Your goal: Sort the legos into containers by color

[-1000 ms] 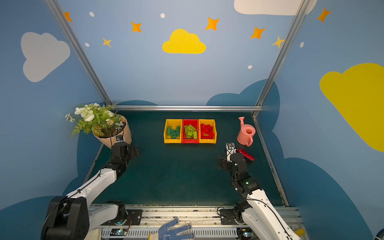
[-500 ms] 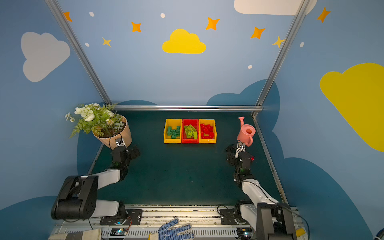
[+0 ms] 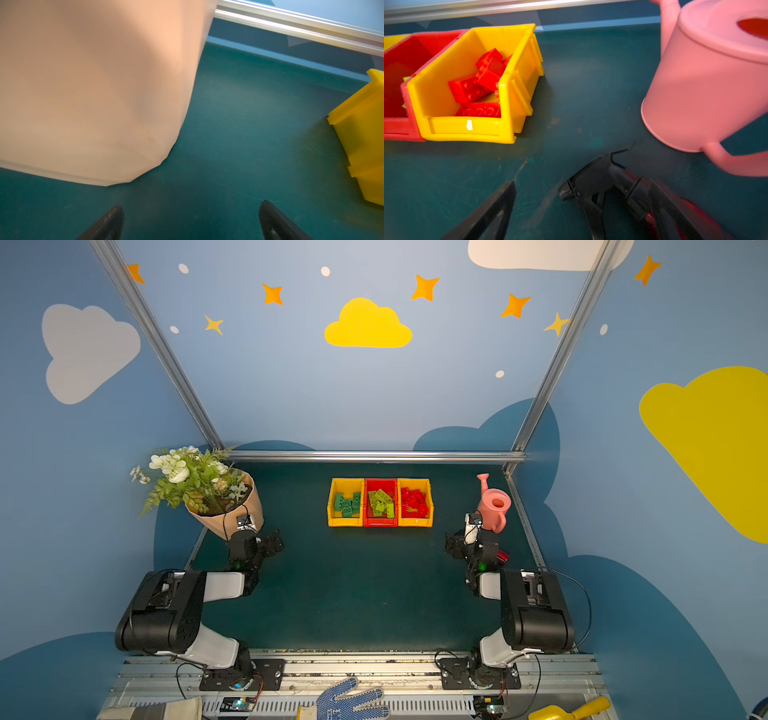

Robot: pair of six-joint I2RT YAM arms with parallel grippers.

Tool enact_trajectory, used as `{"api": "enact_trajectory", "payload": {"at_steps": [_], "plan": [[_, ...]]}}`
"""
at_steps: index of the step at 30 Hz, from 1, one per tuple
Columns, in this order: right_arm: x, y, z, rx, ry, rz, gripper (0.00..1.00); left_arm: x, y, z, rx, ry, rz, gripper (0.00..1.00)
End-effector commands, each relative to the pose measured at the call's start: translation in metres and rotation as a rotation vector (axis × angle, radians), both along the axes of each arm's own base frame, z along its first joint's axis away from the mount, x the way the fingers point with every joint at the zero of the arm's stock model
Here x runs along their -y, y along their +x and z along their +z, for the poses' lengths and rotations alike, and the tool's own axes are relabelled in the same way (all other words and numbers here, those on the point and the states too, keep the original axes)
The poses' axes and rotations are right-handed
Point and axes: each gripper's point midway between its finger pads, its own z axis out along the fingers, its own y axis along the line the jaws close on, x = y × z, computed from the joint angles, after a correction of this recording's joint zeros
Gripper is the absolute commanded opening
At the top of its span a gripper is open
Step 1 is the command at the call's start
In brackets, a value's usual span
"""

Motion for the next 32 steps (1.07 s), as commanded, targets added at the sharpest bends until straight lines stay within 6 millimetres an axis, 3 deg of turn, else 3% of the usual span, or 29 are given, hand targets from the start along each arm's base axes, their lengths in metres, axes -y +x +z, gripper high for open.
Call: {"api": "enact_trajectory", "payload": {"at_steps": [1,32], "plan": [[-0.0044,0.0050,0.0136,0.050,-0.002,0.024,0.97,-0.0005,0.0048,0.0121,0.036,0.007,-0.008,1.00],[-0.0049,0.0046,0.0129,0.034,-0.006,0.032,0.97,0.0023,0.0053,0.0117,0.021,0.038,-0.014,1.00]]}}
